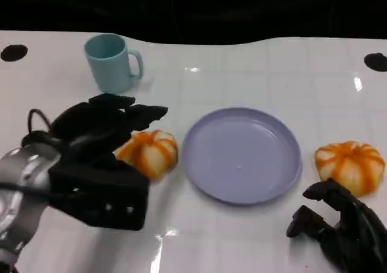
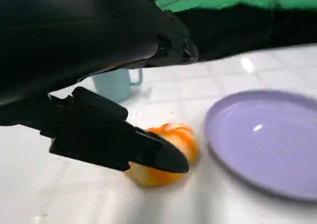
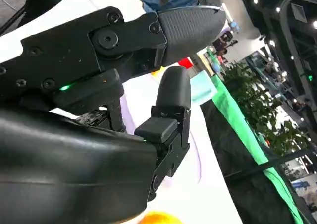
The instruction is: Grasp the bread from the table and place it into the plate.
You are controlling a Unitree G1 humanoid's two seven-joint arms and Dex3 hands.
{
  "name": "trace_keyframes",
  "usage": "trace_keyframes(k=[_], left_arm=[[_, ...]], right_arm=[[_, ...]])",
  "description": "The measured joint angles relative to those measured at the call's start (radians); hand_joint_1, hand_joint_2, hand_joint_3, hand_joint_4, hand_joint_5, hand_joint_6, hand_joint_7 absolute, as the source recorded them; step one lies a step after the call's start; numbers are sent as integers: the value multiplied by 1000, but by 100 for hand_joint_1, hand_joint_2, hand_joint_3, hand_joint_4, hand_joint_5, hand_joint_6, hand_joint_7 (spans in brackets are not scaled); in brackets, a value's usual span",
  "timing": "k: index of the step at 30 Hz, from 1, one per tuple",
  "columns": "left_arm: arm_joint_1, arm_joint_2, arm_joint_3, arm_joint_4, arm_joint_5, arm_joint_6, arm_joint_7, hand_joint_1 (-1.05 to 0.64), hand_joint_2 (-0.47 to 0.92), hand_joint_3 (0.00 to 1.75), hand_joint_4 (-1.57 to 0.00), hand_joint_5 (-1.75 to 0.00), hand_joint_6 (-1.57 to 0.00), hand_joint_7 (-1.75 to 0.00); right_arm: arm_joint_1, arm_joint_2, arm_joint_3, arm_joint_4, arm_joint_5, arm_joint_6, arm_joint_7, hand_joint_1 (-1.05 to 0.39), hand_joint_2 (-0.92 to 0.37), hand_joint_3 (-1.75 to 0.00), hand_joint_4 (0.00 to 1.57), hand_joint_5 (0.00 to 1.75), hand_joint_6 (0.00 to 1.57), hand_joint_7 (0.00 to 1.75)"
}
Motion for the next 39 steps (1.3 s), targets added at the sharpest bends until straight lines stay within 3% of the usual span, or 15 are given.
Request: trace_keyframes(k=[5,11,15,27,35,39], left_arm=[[-81,-19,-81,110,54,64,-27,-63,87,0,0,-1,-12,0],[-211,-107,-164,370,74,141,-7,-65,87,0,-2,-2,-10,0],[-287,-161,-209,558,85,139,81,-66,86,0,-3,-3,-10,0],[-462,-298,-270,1026,50,93,255,-66,84,0,-9,-5,-15,-2],[-494,-351,-277,1145,12,107,265,-64,86,0,-15,-7,-20,-2],[-494,-356,-284,1162,10,98,315,-40,91,2,-36,-14,-41,-6]], right_arm=[[11,-7,1,-3,1,-6,1,-52,-92,-23,67,147,56,120],[13,-10,3,-4,2,-6,16,-52,-92,-20,69,148,57,123],[19,-10,5,-11,1,-5,10,-53,-92,-23,67,151,55,125],[25,-8,5,-27,3,12,7,-52,-92,-20,67,149,56,123],[25,-7,6,-27,1,9,5,-53,-92,-19,68,147,57,119],[26,-7,7,-33,2,11,5,-52,-92,-20,67,146,56,117]])
